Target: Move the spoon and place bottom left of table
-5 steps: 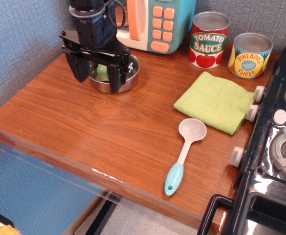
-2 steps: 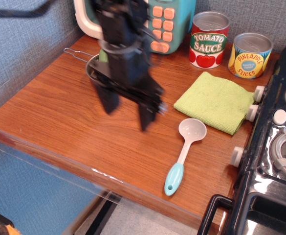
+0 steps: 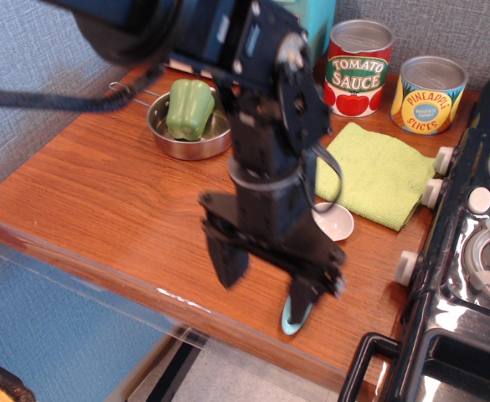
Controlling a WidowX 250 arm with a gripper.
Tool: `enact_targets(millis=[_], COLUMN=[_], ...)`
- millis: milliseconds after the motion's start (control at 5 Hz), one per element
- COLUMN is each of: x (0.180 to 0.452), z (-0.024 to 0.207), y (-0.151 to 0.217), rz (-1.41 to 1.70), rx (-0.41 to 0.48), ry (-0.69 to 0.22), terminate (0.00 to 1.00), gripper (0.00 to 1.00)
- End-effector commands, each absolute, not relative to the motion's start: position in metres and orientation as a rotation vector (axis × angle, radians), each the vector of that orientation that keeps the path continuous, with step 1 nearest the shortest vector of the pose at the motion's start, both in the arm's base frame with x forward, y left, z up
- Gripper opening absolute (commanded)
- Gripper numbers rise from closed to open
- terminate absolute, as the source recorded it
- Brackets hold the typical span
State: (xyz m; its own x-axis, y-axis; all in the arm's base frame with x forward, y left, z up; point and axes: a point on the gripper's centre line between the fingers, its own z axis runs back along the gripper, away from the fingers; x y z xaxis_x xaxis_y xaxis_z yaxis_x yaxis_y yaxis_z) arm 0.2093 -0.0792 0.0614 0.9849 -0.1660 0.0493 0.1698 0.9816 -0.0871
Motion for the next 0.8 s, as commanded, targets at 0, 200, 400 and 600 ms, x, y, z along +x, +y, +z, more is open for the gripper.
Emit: enact_targets(millis=[0, 200, 400, 600], x=[0.206, 0.208, 0.216, 0.227], z=[0.036, 0.027, 0.027, 0.031], y=[-0.089, -0.096, -0.102, -0.103], rz=[-0.095, -0.055, -0.046, -0.025], rx=[-0.045, -0.016, -0.008, -0.012], ry=[-0.04, -0.078, -0.105, -0.118], terminate=[0.0, 0.0, 0.0, 0.0], gripper=[1.0, 1.0, 1.0, 1.0])
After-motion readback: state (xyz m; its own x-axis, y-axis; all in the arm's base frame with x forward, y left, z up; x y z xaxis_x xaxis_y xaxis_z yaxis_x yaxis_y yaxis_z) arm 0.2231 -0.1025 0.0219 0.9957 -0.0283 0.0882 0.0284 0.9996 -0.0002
